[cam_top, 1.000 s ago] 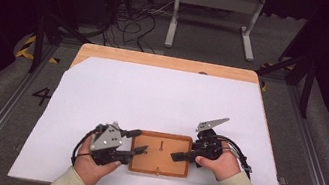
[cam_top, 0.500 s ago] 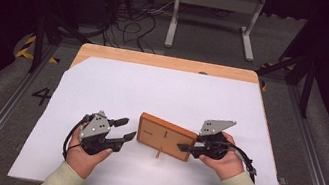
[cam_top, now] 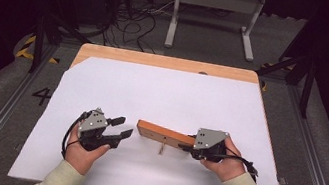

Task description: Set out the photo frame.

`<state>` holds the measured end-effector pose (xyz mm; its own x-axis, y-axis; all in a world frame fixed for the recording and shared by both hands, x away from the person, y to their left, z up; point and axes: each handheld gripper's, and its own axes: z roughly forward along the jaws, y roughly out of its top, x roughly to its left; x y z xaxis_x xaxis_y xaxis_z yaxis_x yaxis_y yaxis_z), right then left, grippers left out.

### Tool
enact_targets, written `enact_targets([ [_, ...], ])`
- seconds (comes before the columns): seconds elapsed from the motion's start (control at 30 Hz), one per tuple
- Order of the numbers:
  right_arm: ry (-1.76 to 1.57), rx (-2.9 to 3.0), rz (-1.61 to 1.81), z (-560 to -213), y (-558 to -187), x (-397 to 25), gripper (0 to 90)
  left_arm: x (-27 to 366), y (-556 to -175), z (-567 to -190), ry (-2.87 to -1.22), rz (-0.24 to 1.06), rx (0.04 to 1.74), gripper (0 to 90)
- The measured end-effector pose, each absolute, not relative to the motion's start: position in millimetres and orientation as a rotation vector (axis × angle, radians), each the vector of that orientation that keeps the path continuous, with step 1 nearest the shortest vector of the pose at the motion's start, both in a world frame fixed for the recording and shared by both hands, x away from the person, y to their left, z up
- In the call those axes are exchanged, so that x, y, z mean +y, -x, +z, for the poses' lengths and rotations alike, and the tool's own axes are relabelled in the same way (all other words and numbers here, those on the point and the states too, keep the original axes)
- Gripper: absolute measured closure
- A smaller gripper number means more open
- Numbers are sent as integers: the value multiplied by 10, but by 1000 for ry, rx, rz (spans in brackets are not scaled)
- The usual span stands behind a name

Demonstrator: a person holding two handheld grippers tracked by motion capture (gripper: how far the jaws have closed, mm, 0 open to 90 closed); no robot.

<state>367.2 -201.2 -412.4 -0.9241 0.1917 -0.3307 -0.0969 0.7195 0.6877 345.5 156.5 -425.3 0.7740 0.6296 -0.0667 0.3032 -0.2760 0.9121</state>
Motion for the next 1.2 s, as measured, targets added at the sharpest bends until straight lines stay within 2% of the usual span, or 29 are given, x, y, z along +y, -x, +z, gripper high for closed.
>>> enact_targets([
  [0.27, 58, 2510, 968, -4151, -3567, -1981, 700, 1620, -3507, -4292, -1874, 365, 741, 481],
  [0.47, 19, 2516, 999, -4176, -3513, -1997, 583, 1666, -3541, -4322, -1875, 349, 754, 480],
  [0.63, -31, 2525, 1017, -4172, -3502, -2026, 522, 1664, -3532, -4312, -1886, 352, 742, 481],
  [0.8, -229, 2568, 1064, -4130, -3505, -2192, 458, 1711, -3532, -4312, -1882, 354, 744, 482],
  [0.97, -358, 2570, 1128, -4060, -3505, -2387, 472, 1738, -3531, -4313, -1879, 344, 756, 483],
  [1.2, -408, 2543, 1169, -4038, -3503, -2534, 571, 1718, -3521, -4308, -1889, 339, 748, 493],
])
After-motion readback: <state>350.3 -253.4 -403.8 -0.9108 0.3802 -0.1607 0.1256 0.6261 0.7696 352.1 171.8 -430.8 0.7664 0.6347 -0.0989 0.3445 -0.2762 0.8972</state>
